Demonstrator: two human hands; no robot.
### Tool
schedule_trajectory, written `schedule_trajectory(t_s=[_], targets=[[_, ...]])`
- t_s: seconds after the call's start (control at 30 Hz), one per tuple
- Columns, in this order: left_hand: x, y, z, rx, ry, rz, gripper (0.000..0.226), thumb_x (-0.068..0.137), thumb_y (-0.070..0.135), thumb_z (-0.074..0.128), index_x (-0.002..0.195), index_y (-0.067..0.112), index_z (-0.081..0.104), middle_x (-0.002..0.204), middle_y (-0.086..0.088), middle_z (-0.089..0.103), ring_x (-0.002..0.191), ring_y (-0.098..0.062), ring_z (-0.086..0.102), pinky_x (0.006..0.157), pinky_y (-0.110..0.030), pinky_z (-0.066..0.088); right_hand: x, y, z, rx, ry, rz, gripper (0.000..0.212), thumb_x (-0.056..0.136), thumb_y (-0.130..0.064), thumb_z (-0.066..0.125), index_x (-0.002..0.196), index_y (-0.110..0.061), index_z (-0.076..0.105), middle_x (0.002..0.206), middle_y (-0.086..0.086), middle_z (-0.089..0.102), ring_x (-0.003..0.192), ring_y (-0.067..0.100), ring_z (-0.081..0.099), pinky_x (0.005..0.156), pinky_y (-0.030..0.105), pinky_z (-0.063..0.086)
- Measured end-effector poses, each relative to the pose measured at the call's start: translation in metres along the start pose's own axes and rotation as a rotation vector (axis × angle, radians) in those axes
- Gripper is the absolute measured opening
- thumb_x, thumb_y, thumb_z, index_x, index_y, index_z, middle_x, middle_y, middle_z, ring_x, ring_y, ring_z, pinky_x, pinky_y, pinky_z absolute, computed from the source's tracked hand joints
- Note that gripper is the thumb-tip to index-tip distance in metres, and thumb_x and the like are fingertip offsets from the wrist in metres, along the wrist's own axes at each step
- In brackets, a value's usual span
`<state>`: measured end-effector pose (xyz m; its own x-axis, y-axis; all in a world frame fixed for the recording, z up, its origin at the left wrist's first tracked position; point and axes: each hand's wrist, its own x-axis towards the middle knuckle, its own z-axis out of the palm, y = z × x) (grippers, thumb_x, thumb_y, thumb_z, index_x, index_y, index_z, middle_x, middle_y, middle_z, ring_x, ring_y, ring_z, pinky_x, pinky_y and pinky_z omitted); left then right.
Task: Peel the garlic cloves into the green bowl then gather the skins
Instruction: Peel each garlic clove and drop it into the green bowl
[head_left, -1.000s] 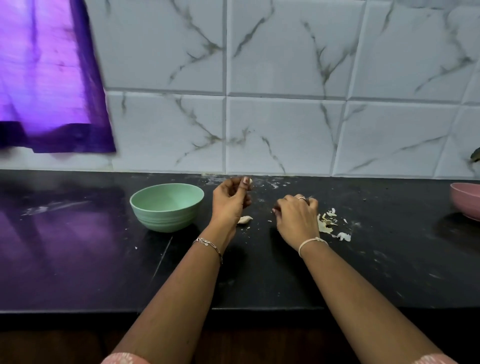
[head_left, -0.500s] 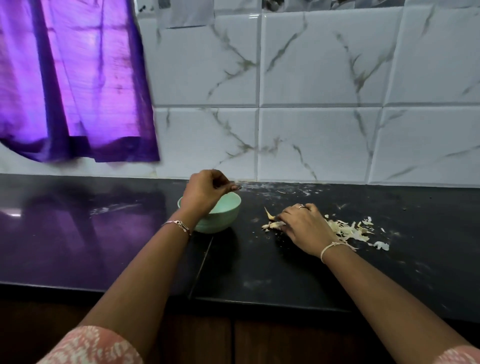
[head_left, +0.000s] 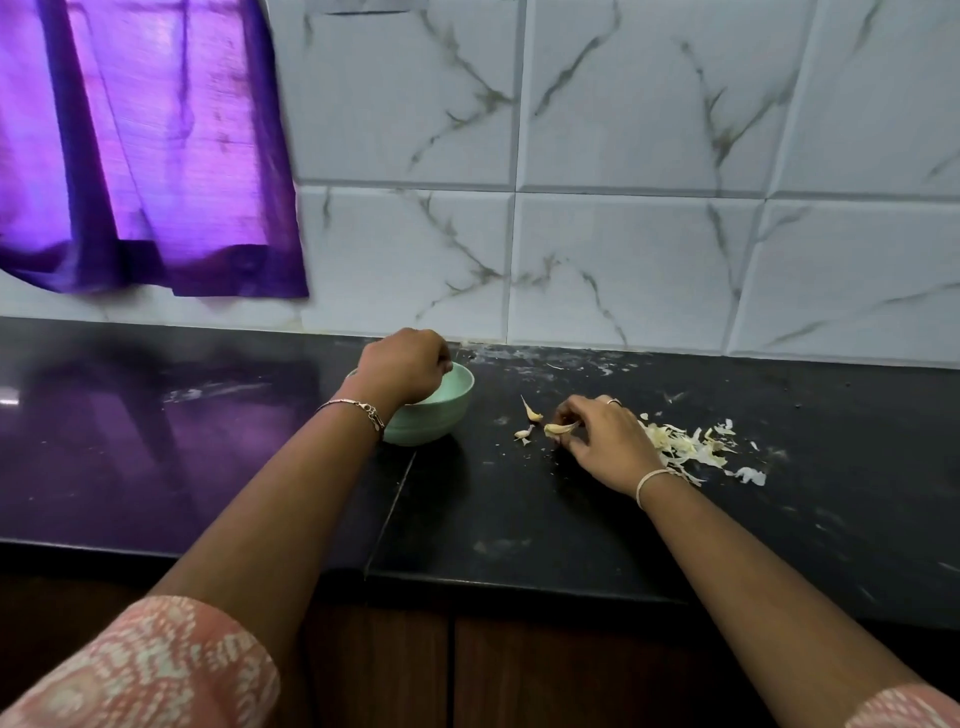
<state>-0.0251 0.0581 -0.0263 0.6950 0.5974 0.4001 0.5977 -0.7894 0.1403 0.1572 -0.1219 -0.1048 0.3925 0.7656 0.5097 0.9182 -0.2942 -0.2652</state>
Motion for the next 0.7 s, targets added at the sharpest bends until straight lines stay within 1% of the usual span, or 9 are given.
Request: schedule_trajectory(t_s=[0.1, 0.17, 0.27, 0.33, 0.43, 0.5, 0.57, 0.63, 0.7], targets=[[-0.001, 0.016, 0.0, -0.151, 0.09, 0.033, 0.026, 0.095, 0.035, 0.054, 0.113, 0.023, 0.068, 0.115, 0.0, 0.066, 0.109, -0.023, 0.059, 0.089, -0.037, 0.049, -0.001, 0.002, -0.001, 0.274, 0.011, 0.081, 0.013, 0.083, -0.02, 0.073, 0.089, -0.03, 0.068, 0.09, -0.008, 0.07, 0.092, 0.012, 0.061, 0.082, 0.032, 0.049], [-0.003, 0.031, 0.002, -0.273, 0.129, 0.064, 0.025, 0.093, 0.031, 0.059, 0.114, 0.021, 0.067, 0.108, -0.001, 0.068, 0.105, -0.021, 0.06, 0.09, -0.037, 0.049, -0.002, 0.001, -0.004, 0.46, 0.045, 0.154, 0.011, 0.082, -0.018, 0.076, 0.087, -0.027, 0.071, 0.084, -0.009, 0.071, 0.083, 0.008, 0.063, 0.079, 0.026, 0.05], [-0.008, 0.058, 0.011, -0.402, 0.17, 0.1, 0.022, 0.09, 0.021, 0.062, 0.111, 0.017, 0.067, 0.097, -0.001, 0.07, 0.093, -0.02, 0.062, 0.084, -0.029, 0.048, -0.003, 0.0, -0.007, 0.664, 0.096, 0.265, 0.007, 0.082, -0.023, 0.078, 0.086, -0.024, 0.074, 0.079, -0.002, 0.069, 0.075, 0.01, 0.059, 0.074, 0.026, 0.048], [-0.013, 0.076, 0.021, -0.492, 0.173, 0.102, 0.018, 0.09, 0.017, 0.063, 0.107, 0.015, 0.068, 0.092, -0.002, 0.07, 0.083, -0.018, 0.062, 0.079, -0.025, 0.047, -0.003, -0.001, -0.007, 0.744, 0.107, 0.28, 0.006, 0.083, -0.022, 0.077, 0.087, -0.02, 0.074, 0.08, 0.0, 0.07, 0.075, 0.01, 0.06, 0.072, 0.021, 0.048], [-0.017, 0.094, 0.047, -0.618, 0.1, 0.038, 0.016, 0.089, 0.014, 0.061, 0.104, 0.014, 0.068, 0.094, -0.003, 0.07, 0.077, -0.017, 0.064, 0.077, -0.024, 0.05, -0.004, -0.003, -0.007, 0.874, 0.124, 0.284, 0.006, 0.086, -0.014, 0.073, 0.091, -0.012, 0.072, 0.084, 0.002, 0.07, 0.077, 0.006, 0.062, 0.07, 0.01, 0.047], [-0.018, 0.101, 0.068, -0.753, 0.0, -0.056, 0.014, 0.091, 0.015, 0.06, 0.104, 0.013, 0.065, 0.098, -0.008, 0.07, 0.086, -0.026, 0.068, 0.083, -0.034, 0.055, -0.003, -0.002, -0.007, 0.925, 0.132, 0.301, 0.005, 0.087, -0.011, 0.071, 0.092, -0.012, 0.071, 0.088, 0.005, 0.071, 0.08, 0.006, 0.064, 0.073, 0.011, 0.047], [-0.022, 0.105, 0.081, -0.991, -0.131, -0.171, 0.011, 0.093, 0.018, 0.062, 0.101, 0.011, 0.061, 0.096, -0.011, 0.067, 0.079, -0.031, 0.068, 0.079, -0.042, 0.058, -0.001, 0.0, -0.005, 0.936, 0.129, 0.323, 0.005, 0.088, -0.01, 0.07, 0.09, -0.015, 0.069, 0.089, 0.006, 0.072, 0.083, 0.008, 0.065, 0.074, 0.01, 0.048], [-0.024, 0.108, 0.086, -1.217, -0.207, -0.238, 0.015, 0.093, 0.016, 0.063, 0.101, 0.004, 0.06, 0.089, -0.011, 0.062, 0.069, -0.022, 0.063, 0.066, -0.033, 0.059, 0.0, 0.001, -0.003, 0.931, 0.127, 0.344, 0.004, 0.089, -0.01, 0.069, 0.093, -0.012, 0.068, 0.088, 0.006, 0.072, 0.083, 0.009, 0.066, 0.073, 0.009, 0.048], [-0.026, 0.107, 0.085, -1.357, -0.201, -0.26, 0.011, 0.093, 0.01, 0.062, 0.099, 0.0, 0.061, 0.082, -0.01, 0.06, 0.065, -0.016, 0.058, 0.055, -0.023, 0.056, 0.001, 0.002, -0.002, 0.947, 0.122, 0.355, 0.008, 0.09, -0.01, 0.067, 0.098, -0.008, 0.067, 0.085, 0.006, 0.071, 0.079, 0.008, 0.065, 0.071, 0.008, 0.047]])
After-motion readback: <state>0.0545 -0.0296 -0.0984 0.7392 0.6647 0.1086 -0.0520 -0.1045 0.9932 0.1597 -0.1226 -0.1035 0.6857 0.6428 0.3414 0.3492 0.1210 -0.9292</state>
